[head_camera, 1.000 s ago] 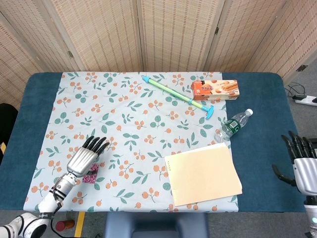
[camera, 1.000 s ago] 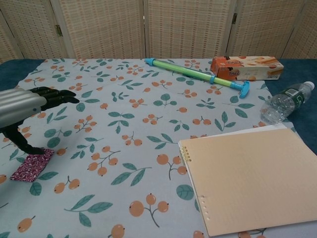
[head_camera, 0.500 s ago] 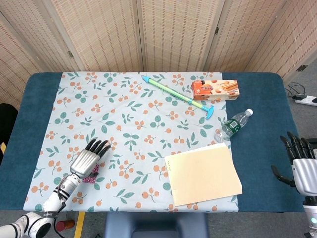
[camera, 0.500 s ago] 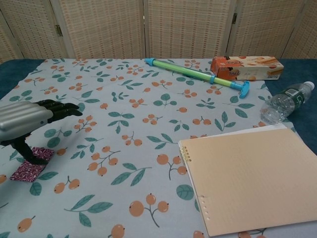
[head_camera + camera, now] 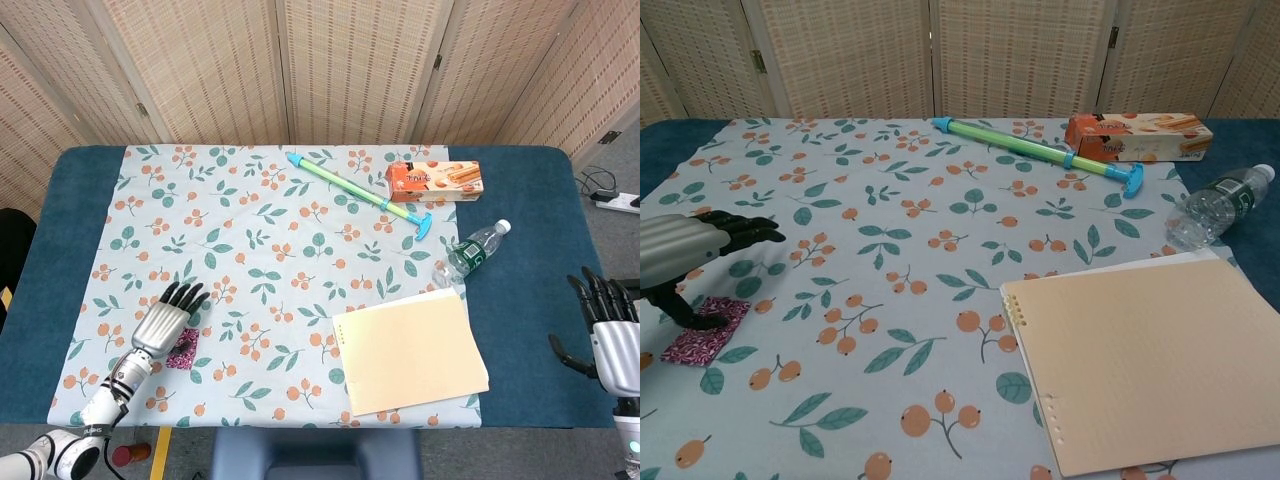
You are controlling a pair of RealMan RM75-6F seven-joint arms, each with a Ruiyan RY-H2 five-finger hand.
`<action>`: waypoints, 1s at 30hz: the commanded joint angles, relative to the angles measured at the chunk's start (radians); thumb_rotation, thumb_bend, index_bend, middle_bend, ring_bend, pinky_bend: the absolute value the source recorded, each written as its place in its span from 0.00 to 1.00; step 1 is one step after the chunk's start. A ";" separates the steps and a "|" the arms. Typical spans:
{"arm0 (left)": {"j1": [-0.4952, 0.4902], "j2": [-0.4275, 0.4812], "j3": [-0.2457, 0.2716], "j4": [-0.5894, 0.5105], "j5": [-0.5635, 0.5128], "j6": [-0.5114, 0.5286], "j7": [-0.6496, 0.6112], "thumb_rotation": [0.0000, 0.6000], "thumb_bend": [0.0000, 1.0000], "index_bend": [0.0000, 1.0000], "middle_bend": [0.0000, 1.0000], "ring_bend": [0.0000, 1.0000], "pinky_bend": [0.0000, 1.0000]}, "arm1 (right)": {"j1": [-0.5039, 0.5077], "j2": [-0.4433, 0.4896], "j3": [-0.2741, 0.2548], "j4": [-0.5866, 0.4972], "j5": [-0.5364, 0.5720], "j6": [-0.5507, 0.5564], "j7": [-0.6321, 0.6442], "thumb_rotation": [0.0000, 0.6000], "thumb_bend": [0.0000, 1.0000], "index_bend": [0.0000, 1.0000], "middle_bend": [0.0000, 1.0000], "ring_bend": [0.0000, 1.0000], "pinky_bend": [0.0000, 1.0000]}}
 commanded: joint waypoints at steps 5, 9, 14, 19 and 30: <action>0.018 0.016 0.006 0.023 -0.024 0.004 -0.022 1.00 0.13 0.02 0.00 0.00 0.00 | 0.000 -0.002 0.001 0.001 -0.001 0.002 0.001 0.83 0.36 0.00 0.00 0.00 0.00; 0.032 0.037 0.006 0.008 -0.032 0.022 -0.042 1.00 0.13 0.02 0.00 0.00 0.00 | -0.002 -0.004 0.002 0.003 -0.002 0.007 0.003 0.83 0.36 0.00 0.00 0.00 0.00; 0.037 0.077 0.013 -0.068 0.008 0.053 -0.098 1.00 0.13 0.02 0.00 0.00 0.00 | -0.003 -0.006 0.000 0.008 -0.005 0.008 0.005 0.83 0.36 0.00 0.00 0.00 0.00; 0.021 0.087 0.022 -0.116 0.046 0.056 -0.080 1.00 0.13 0.03 0.00 0.00 0.00 | -0.005 -0.007 -0.001 0.013 -0.005 0.011 0.012 0.83 0.36 0.00 0.00 0.00 0.00; -0.015 0.058 0.010 -0.126 -0.006 -0.016 -0.028 1.00 0.13 0.03 0.00 0.00 0.00 | -0.010 -0.012 -0.003 0.027 0.007 0.004 0.025 0.83 0.36 0.00 0.00 0.00 0.00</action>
